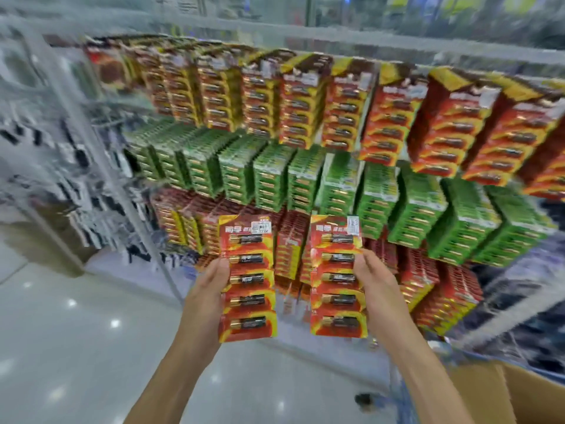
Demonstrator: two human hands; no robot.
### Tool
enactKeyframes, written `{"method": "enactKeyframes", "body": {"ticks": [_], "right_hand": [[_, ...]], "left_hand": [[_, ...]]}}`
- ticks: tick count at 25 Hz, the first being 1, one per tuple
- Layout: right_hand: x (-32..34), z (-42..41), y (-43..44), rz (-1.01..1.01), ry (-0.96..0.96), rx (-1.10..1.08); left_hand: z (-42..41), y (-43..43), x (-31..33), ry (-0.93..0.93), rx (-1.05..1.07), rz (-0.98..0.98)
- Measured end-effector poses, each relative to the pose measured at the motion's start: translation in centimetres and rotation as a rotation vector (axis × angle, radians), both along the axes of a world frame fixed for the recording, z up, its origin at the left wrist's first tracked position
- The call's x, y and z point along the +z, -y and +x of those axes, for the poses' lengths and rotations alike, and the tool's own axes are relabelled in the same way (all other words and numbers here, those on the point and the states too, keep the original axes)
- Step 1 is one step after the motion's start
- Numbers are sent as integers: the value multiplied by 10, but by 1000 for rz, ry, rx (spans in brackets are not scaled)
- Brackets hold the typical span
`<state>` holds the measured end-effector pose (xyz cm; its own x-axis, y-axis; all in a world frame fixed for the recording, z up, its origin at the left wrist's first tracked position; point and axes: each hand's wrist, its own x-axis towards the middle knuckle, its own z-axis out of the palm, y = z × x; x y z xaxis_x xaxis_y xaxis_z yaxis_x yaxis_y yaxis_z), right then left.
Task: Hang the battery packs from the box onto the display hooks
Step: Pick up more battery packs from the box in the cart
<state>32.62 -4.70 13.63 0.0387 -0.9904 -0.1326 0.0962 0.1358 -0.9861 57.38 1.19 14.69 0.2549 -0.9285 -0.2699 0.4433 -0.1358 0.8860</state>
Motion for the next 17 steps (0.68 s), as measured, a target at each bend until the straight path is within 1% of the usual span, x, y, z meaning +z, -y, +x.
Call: {"method": "enactKeyframes", "body": {"ticks": [7,10,12,17], "right_hand": [[35,103,58,-27,34,90],[42,143,93,-36,36,101],[45,171,118,-50,72,101],[50,236,185,1,131,88]], "left_hand": [[93,36,15,17,135,-40],[131,68,19,57,168,-39],[155,94,21,87,176,-38],[222,157,30,133,178,-3]]}}
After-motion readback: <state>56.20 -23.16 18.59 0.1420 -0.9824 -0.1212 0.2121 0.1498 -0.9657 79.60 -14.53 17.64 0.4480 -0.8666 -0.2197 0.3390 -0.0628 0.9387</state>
